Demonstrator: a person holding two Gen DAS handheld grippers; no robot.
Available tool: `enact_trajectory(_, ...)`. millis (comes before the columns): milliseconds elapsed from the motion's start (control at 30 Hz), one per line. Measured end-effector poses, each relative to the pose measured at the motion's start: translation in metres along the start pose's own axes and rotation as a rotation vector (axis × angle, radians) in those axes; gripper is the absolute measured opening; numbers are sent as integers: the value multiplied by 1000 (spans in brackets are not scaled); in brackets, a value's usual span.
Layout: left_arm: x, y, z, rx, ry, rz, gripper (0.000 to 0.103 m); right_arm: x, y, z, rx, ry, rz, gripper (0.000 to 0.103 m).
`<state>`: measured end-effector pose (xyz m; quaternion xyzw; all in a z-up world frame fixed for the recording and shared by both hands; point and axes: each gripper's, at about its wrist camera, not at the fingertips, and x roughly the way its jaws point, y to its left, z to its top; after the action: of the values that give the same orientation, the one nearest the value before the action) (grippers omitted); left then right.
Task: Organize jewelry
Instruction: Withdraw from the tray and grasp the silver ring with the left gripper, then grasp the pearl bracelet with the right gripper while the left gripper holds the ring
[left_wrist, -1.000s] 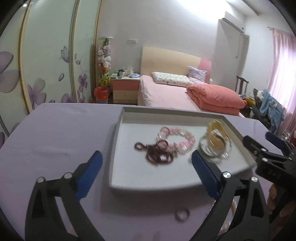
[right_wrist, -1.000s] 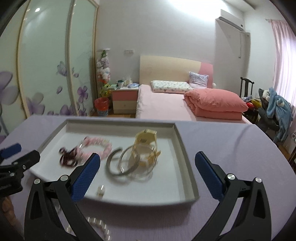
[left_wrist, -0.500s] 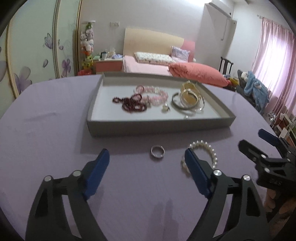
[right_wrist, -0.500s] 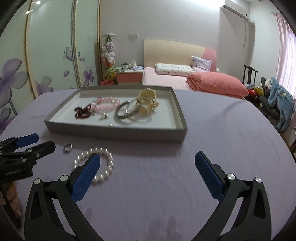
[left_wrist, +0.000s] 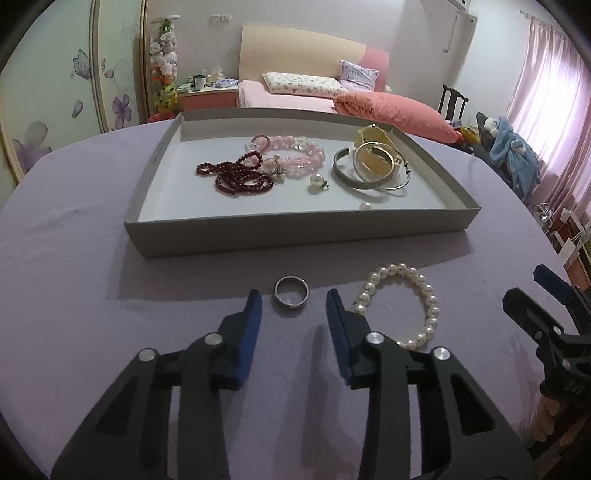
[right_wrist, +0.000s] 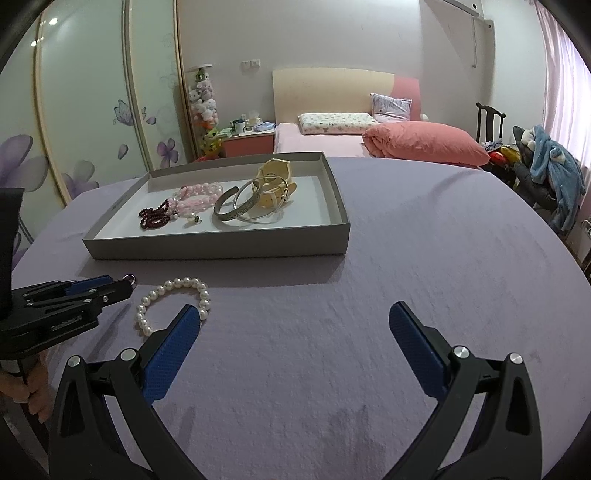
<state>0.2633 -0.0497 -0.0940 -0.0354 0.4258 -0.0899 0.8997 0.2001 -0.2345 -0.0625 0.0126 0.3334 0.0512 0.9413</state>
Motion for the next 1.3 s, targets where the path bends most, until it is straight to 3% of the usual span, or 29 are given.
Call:
enact_trajectory(200,7,-7,5,19,10,7,31,2,-2,0,9,11,7,101)
enact_trajectory(300,10,-8,8,22,13,20,23,2,-2,0,11,14,10,101)
enact_trajectory(633,10,-7,8,21,12,23,22,3,2,0,6,22,15,101)
enact_trajectory(1100,-31,68,-8,-130,-43,79,22,9,30,-4,-41,87,120,101)
enact_trajectory(1167,-36,78,-12,-149,-53,85,22,12,35,-5,-44,100,134,93)
enact_trajectory(1300,-42,90,-17,-178,-64,88,22,23,41,-2,-28,143,149,68)
